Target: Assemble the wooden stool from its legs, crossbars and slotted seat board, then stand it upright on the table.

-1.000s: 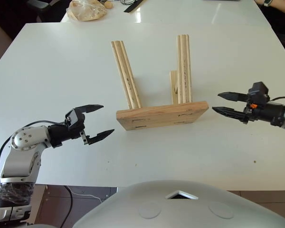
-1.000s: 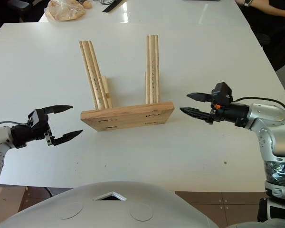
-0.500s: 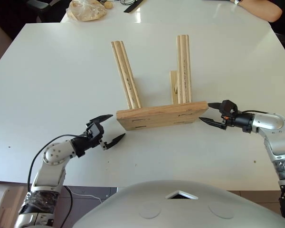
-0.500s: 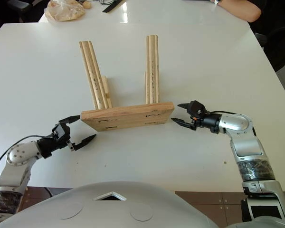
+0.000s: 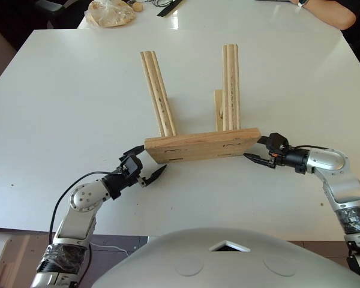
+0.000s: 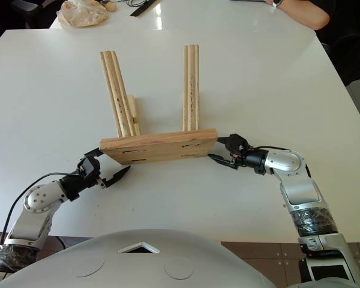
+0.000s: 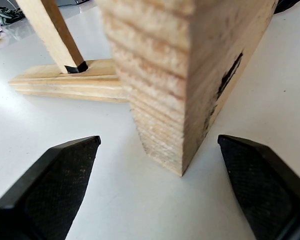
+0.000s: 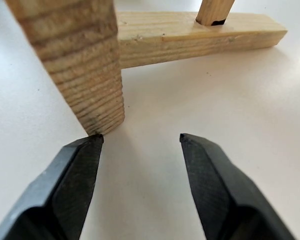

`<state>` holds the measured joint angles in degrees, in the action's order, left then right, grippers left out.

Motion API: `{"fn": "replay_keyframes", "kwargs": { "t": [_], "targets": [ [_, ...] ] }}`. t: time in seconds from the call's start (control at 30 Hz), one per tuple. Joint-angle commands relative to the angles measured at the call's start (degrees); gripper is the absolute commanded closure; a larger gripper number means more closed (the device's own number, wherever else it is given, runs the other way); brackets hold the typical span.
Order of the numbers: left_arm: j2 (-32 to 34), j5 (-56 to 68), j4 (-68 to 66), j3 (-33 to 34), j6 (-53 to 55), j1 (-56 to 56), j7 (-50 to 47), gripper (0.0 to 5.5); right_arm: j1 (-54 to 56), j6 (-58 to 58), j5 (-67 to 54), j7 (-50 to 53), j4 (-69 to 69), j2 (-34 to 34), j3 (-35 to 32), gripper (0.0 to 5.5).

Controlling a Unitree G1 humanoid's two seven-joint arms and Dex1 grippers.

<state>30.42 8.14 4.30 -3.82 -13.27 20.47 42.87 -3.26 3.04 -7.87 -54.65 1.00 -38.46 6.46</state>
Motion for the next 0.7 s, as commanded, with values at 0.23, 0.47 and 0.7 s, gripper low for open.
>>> {"fn": "replay_keyframes", "kwargs": {
  "t": [0.23, 0.47, 0.7],
  "targets": [
    [5.58, 2.73, -3.19, 4.67, -0.17, 1.91, 4.05, 1.13, 0.39, -2.4, 2.31, 0.8, 2.02, -0.9, 0.0, 2.65],
    [6.64, 1.74, -10.17, 6.52, -1.05, -1.54, 3.63, 2.18, 0.69, -3.72, 3.09, 1.62, 3.49, -0.96, 0.02, 2.67],
    [4.18, 1.29, -6.55, 2.94, -0.11, -0.01, 2.58, 2.35, 2.22, -4.11, 3.9, 1.95, 3.96, -0.48, 1.03, 2.67]
  ]
}}
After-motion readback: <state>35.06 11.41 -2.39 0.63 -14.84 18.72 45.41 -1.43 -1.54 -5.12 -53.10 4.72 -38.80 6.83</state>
